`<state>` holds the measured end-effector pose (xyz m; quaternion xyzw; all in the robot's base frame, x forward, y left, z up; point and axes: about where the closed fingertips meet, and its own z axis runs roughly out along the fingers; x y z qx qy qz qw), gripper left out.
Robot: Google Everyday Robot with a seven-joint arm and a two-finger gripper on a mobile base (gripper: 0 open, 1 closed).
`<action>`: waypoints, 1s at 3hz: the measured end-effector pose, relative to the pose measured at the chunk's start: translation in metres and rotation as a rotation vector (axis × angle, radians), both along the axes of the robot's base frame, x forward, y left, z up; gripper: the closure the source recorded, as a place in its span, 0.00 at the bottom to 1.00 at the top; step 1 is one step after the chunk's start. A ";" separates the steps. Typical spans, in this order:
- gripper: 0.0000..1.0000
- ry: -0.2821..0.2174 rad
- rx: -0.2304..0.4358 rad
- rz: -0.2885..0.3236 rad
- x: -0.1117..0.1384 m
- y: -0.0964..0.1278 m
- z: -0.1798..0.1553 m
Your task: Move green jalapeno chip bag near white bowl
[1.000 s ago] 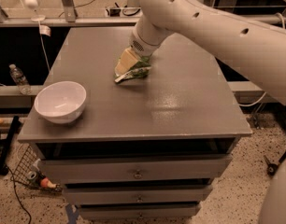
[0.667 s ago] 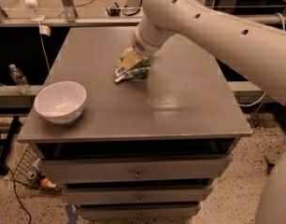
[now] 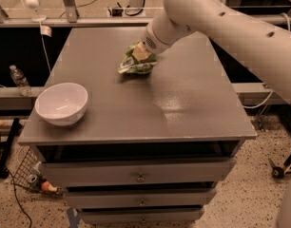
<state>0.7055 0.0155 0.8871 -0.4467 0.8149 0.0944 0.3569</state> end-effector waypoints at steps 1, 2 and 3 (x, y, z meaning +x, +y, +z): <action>1.00 0.016 0.153 0.149 -0.047 -0.031 0.033; 1.00 0.009 0.167 0.240 -0.088 -0.047 0.051; 1.00 -0.029 0.054 0.341 -0.143 -0.043 0.074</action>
Offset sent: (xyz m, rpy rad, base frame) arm -0.1401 -0.0725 0.0762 0.1837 -0.0050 0.3472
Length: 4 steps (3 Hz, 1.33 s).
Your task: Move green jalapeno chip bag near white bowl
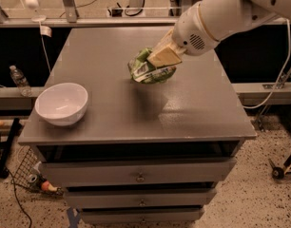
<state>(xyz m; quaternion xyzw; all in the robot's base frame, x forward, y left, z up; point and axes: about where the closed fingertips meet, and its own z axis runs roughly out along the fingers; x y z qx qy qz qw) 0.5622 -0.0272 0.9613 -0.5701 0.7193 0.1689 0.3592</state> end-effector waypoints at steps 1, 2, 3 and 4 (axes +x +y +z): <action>1.00 0.000 0.000 0.000 0.000 0.000 0.000; 1.00 -0.025 -0.015 0.040 -0.015 0.008 0.002; 1.00 -0.043 -0.060 0.127 -0.039 0.029 -0.005; 1.00 -0.030 -0.088 0.181 -0.051 0.045 -0.018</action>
Offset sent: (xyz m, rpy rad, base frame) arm -0.0364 0.0159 0.0029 -0.0371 -0.0649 0.0991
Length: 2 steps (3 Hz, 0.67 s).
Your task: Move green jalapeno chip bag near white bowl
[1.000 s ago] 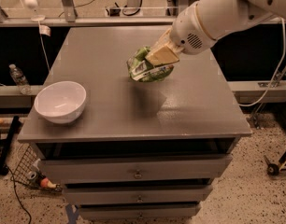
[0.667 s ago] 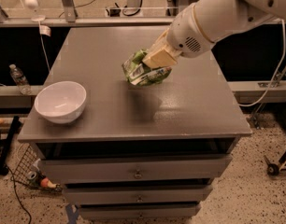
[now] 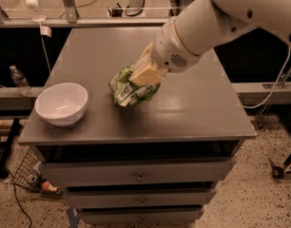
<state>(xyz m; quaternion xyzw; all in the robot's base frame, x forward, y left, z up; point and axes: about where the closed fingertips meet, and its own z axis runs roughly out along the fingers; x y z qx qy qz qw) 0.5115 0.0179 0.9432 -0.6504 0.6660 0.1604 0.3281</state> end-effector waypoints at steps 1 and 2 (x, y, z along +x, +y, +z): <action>1.00 0.026 -0.002 0.057 -0.010 0.021 -0.015; 1.00 0.046 0.023 0.107 -0.018 0.039 -0.023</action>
Offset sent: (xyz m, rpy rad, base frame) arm -0.0257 0.0588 -0.0334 0.0597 0.0728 0.1612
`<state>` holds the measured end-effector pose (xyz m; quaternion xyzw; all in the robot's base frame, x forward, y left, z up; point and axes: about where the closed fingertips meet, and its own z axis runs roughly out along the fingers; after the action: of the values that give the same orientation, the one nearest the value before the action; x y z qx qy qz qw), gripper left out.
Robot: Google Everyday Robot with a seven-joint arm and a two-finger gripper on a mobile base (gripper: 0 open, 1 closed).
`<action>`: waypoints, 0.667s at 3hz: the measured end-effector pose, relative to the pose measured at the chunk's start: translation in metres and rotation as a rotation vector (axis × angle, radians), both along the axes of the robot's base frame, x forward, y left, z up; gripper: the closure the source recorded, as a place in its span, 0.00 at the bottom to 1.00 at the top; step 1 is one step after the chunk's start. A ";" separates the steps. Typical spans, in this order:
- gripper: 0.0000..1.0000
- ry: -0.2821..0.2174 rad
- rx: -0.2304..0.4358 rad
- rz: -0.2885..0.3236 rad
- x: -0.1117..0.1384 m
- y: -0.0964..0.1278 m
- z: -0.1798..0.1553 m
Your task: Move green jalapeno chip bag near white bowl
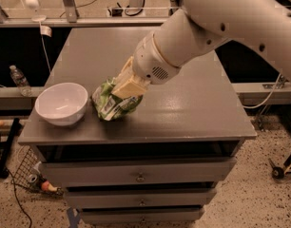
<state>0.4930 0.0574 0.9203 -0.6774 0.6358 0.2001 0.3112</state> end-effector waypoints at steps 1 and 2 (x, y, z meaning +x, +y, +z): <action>0.98 0.024 0.012 0.040 -0.008 0.014 -0.009; 0.76 0.022 0.010 0.040 -0.009 0.015 -0.008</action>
Offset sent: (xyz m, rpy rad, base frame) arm -0.0069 0.0127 -0.0084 0.0110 0.0226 0.0350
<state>0.4842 0.0725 0.9123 -0.6865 0.6243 0.2167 0.3034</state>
